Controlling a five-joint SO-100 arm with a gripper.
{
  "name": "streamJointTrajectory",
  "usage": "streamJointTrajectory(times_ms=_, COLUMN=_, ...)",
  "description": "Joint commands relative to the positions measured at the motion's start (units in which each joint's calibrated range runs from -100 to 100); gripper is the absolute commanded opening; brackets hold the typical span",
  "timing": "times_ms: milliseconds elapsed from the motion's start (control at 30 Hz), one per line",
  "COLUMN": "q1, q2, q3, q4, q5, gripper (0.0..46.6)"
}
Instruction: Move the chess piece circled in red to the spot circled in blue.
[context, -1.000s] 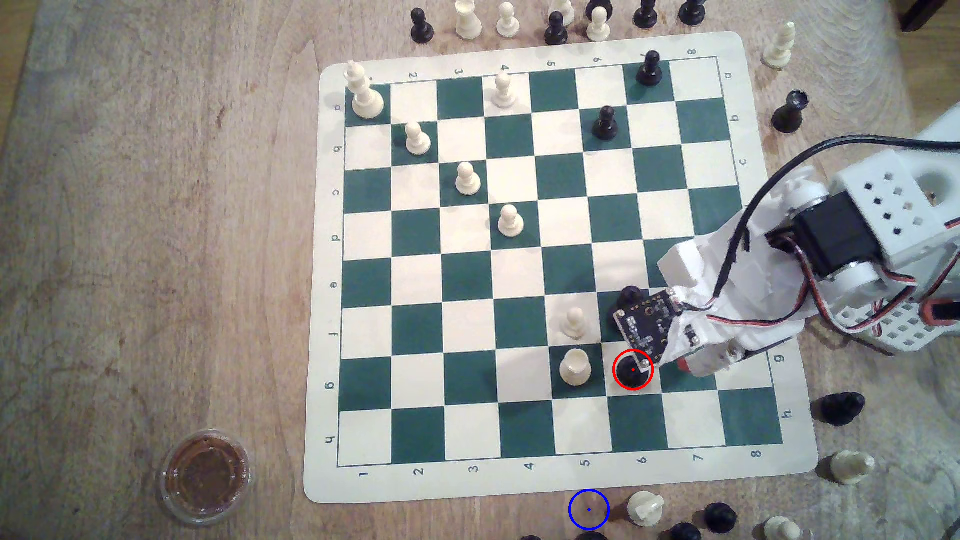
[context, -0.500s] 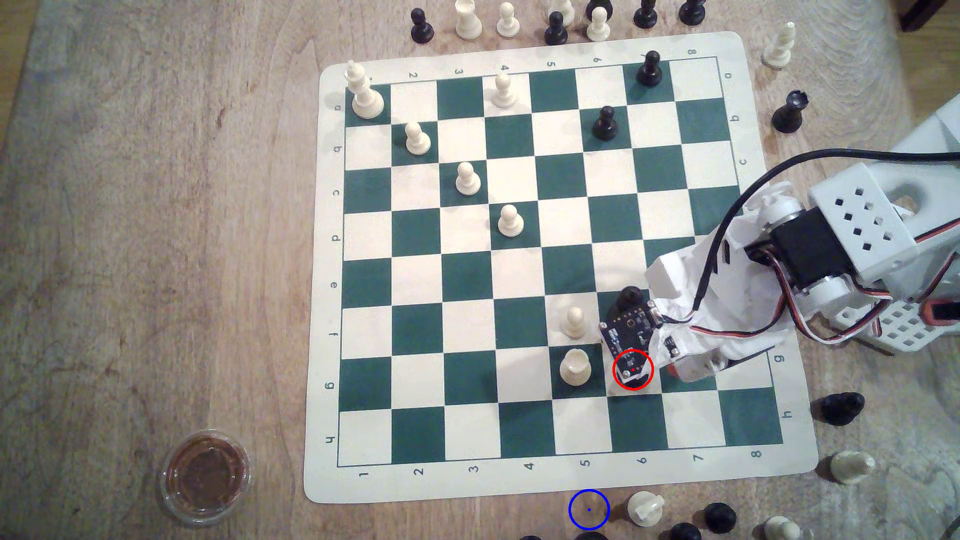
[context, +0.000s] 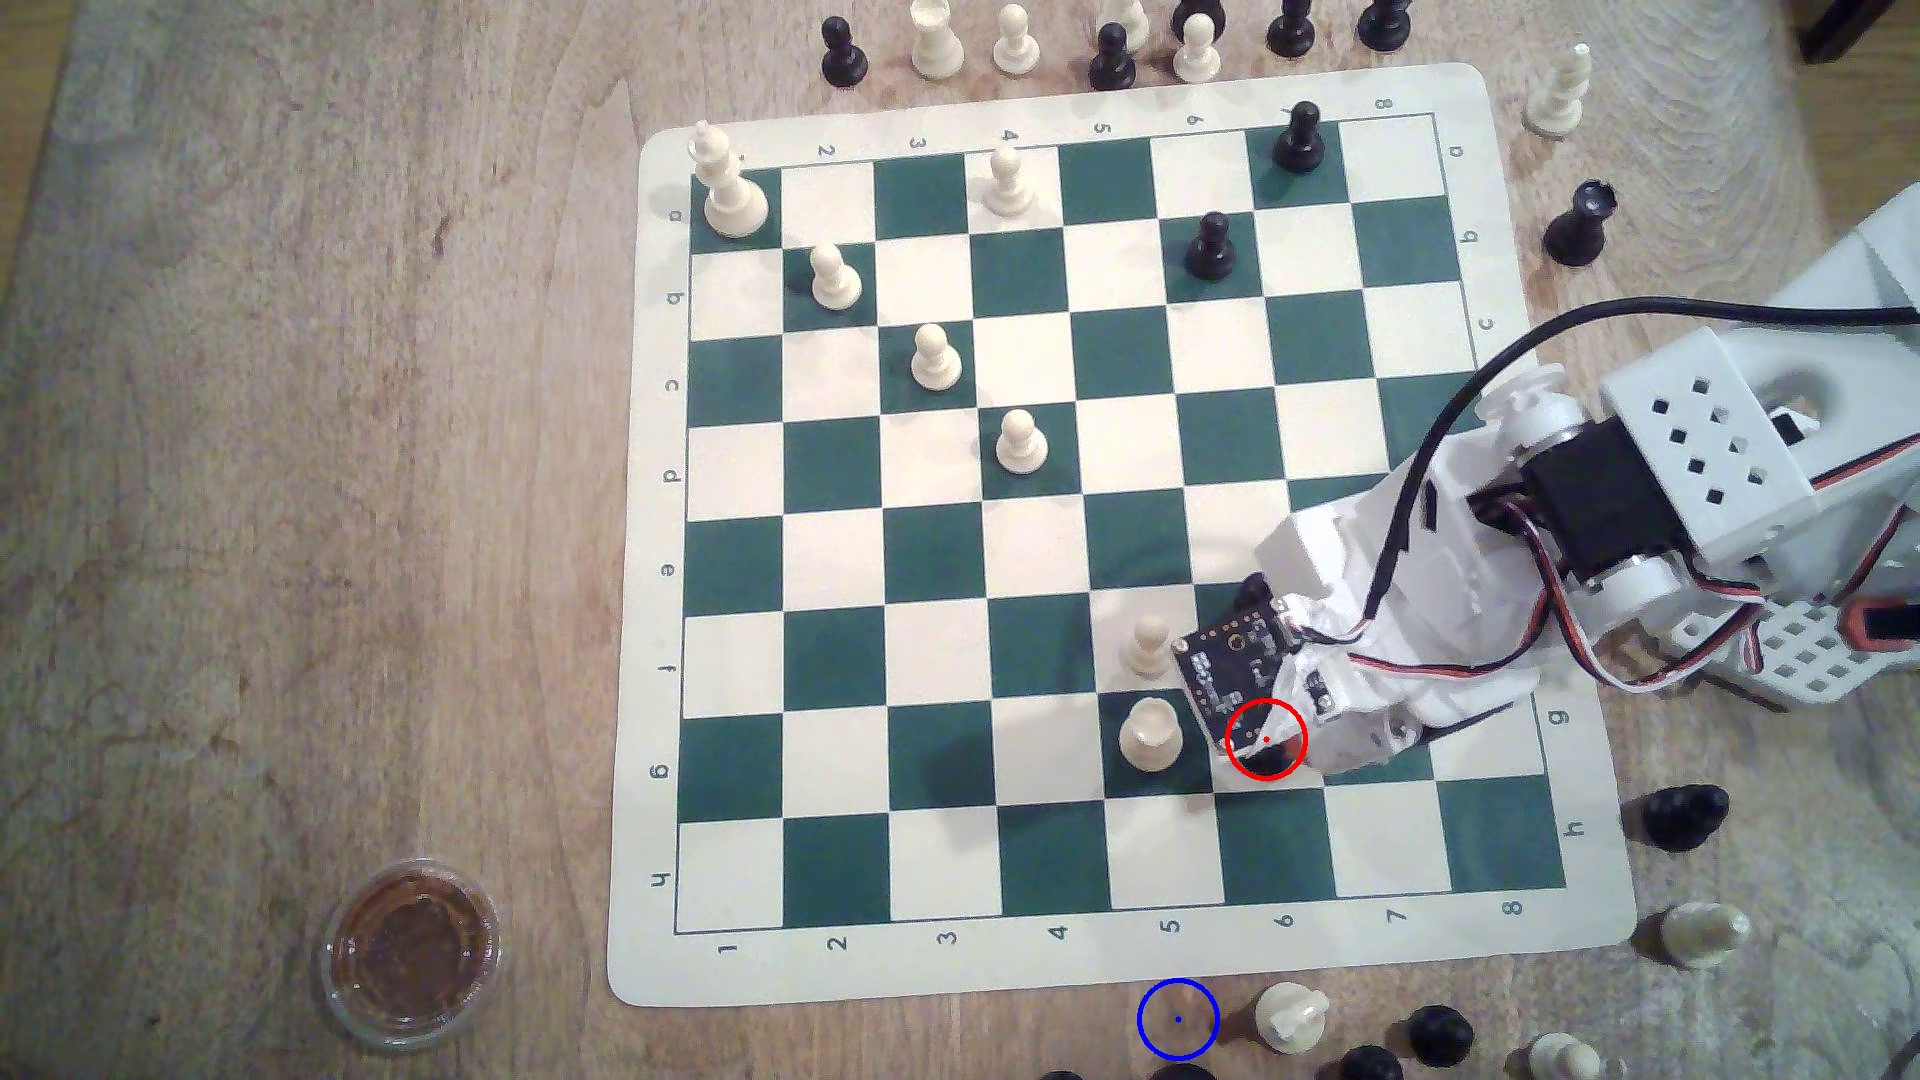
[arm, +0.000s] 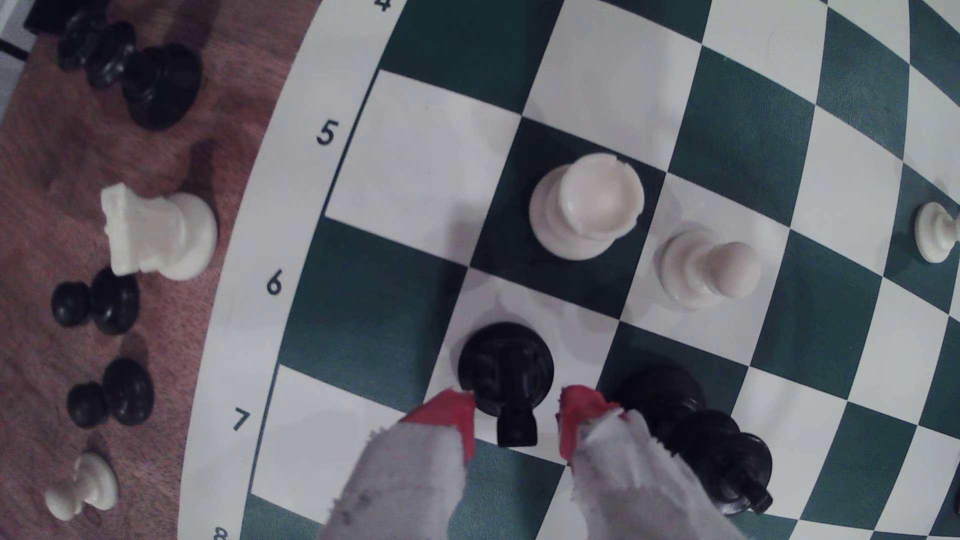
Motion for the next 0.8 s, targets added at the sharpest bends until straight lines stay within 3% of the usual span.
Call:
streamJointTrajectory(times_ms=0, q1=-1.21, q2=0.25, q3=-5.55, q4=-2.02, q5=-1.37, gripper=8.8)
streamJointTrajectory(times_ms=767, q1=-1.68, q2=6.28, q3=-6.63, q4=-2.6, q5=-1.12, gripper=6.0)
